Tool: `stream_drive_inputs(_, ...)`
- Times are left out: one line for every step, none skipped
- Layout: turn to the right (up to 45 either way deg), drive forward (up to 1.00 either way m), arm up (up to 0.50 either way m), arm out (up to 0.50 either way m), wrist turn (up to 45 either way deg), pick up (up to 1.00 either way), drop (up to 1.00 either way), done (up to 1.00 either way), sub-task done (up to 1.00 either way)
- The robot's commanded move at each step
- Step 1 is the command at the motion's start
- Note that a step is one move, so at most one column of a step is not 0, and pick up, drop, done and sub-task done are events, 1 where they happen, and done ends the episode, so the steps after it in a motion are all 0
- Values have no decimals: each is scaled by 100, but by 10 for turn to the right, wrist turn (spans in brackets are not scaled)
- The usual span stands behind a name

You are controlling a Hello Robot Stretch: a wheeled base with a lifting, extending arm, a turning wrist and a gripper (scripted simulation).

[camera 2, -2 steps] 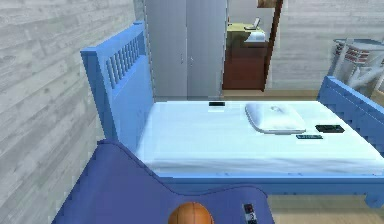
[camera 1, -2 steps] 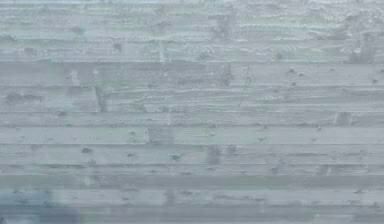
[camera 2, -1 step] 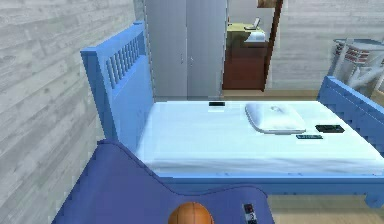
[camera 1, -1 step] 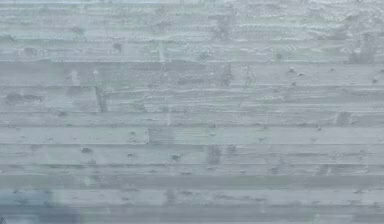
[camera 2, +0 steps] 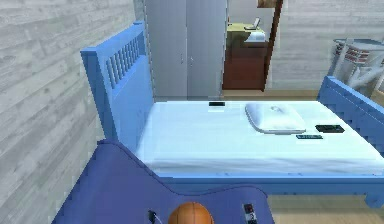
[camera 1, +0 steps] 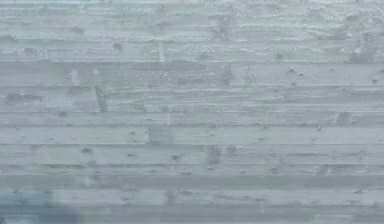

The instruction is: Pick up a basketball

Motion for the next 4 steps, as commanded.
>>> stream_drive_inputs(0, 0, 0, 0, 450, 0, 0, 0, 0)
stream_drive_inputs(0, 0, 0, 0, 30, 0, 0, 0, 0)
stream_drive_inputs(0, 0, -30, 0, 0, 0, 0, 0, 0)
stream_drive_inputs(0, 0, 0, 0, 0, 100, 0, 0, 0)
